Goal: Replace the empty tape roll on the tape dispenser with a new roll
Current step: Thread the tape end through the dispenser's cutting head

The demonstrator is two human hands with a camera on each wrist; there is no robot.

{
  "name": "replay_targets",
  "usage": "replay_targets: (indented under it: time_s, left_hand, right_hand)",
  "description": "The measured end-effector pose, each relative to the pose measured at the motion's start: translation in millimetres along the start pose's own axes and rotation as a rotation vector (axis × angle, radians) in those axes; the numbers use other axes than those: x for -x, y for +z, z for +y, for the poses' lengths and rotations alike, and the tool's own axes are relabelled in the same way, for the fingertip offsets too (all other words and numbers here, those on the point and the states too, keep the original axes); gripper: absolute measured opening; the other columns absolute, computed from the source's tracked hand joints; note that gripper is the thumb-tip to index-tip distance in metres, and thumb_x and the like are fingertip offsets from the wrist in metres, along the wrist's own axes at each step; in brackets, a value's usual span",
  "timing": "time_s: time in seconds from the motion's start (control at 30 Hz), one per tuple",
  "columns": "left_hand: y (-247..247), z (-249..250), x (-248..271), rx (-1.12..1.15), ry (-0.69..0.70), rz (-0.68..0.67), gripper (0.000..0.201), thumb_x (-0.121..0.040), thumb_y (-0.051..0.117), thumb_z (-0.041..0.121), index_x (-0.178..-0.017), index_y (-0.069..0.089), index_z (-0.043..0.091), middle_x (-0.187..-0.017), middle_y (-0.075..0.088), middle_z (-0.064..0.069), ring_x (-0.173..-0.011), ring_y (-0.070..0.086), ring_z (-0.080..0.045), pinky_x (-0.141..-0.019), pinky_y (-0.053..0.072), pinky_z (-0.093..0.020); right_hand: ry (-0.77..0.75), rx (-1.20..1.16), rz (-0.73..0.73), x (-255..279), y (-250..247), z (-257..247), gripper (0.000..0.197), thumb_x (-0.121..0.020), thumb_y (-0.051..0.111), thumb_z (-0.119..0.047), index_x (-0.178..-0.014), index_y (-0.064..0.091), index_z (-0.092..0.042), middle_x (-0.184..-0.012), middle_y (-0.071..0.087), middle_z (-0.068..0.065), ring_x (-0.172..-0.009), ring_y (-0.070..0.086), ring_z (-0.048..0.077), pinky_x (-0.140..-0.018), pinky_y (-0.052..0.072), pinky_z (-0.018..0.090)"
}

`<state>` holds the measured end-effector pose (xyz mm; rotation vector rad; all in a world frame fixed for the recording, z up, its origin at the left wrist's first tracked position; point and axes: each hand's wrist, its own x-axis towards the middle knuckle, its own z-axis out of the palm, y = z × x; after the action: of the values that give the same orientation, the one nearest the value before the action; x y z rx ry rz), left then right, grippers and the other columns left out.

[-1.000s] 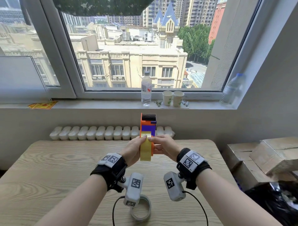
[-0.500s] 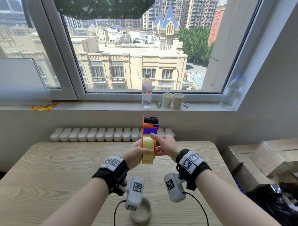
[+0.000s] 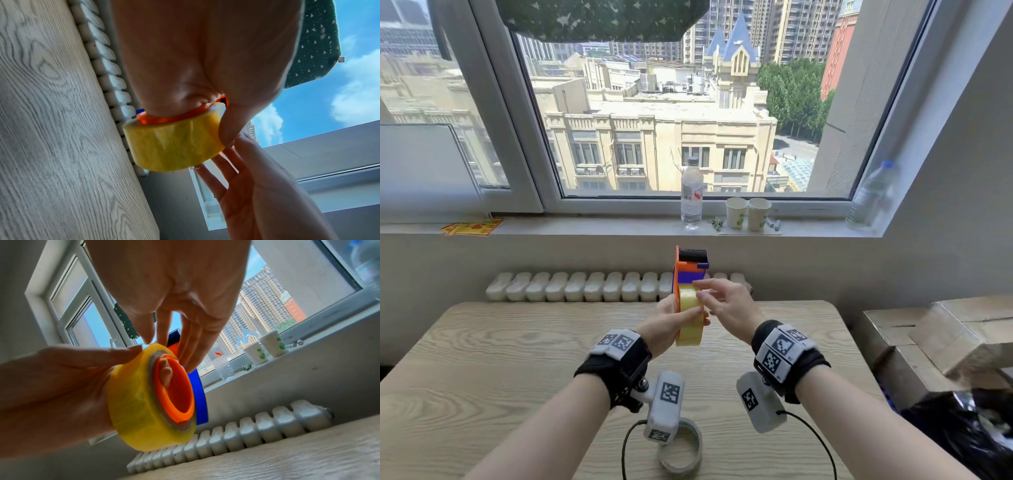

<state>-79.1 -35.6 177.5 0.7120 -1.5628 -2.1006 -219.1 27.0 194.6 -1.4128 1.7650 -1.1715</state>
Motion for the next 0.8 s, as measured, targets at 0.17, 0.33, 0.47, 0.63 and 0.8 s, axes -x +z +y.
replay_targets:
  time_s: [0.17, 0.33, 0.47, 0.63, 0.8]
  left_hand:
    - [-1.4, -0.6, -4.0, -0.015, 0.005, 0.026, 0.041, -0.091, 0.051, 0.009, -0.130, 0.043, -0.001, -0.110, 0.058, -0.020, -0.092, 0.062, -0.025, -0.084, 0.051, -0.037]
    - [-1.7, 1.1, -6.2, -0.050, 0.010, 0.024, 0.030, -0.091, 0.052, 0.008, -0.120, 0.049, 0.002, -0.095, 0.062, -0.012, -0.084, 0.065, -0.020, -0.076, 0.055, -0.030]
    - [1.1, 3.1, -6.9, -0.051, 0.038, 0.010, 0.024, -0.091, 0.052, 0.008, -0.114, 0.052, 0.001, -0.094, 0.063, -0.013, -0.081, 0.065, -0.020, -0.072, 0.057, -0.027]
    - [2.4, 5.4, -6.3, -0.076, 0.044, 0.013, 0.039, -0.092, 0.051, 0.011, -0.125, 0.045, -0.008, -0.097, 0.062, -0.015, -0.079, 0.066, -0.019, -0.069, 0.057, -0.024]
    - [3.1, 5.5, -1.4, -0.186, 0.054, -0.034, 0.027, -0.077, 0.070, 0.001, -0.101, 0.061, 0.007, -0.082, 0.064, -0.007, -0.073, 0.064, -0.014, -0.068, 0.054, -0.024]
  right_hand:
    - [-0.072, 0.046, 0.071, 3.1, 3.5, -5.0, 0.022, -0.089, 0.059, -0.015, -0.109, 0.069, -0.010, -0.108, 0.062, 0.008, -0.092, 0.066, 0.024, -0.082, 0.057, 0.036]
    - [-0.156, 0.219, 0.203, 1.3, 3.2, -7.2, 0.015, -0.086, 0.065, -0.017, -0.094, 0.075, -0.010, -0.102, 0.068, 0.004, -0.093, 0.061, 0.016, -0.085, 0.050, 0.029]
    - [-0.211, 0.366, 0.246, -0.1, 6.1, -10.1, 0.015, -0.088, 0.060, -0.016, -0.090, 0.072, -0.008, -0.098, 0.069, 0.003, -0.089, 0.062, 0.019, -0.082, 0.051, 0.037]
    - [-0.169, 0.370, 0.228, 1.4, 5.5, -16.9, 0.013, -0.089, 0.056, -0.016, -0.089, 0.066, -0.007, -0.095, 0.065, 0.006, -0.085, 0.060, 0.021, -0.082, 0.051, 0.040]
    - [-0.116, 0.369, 0.168, 4.6, -1.1, -23.3, 0.012, -0.082, 0.066, -0.022, -0.083, 0.068, -0.010, -0.095, 0.066, 0.004, -0.090, 0.062, 0.021, -0.084, 0.050, 0.036]
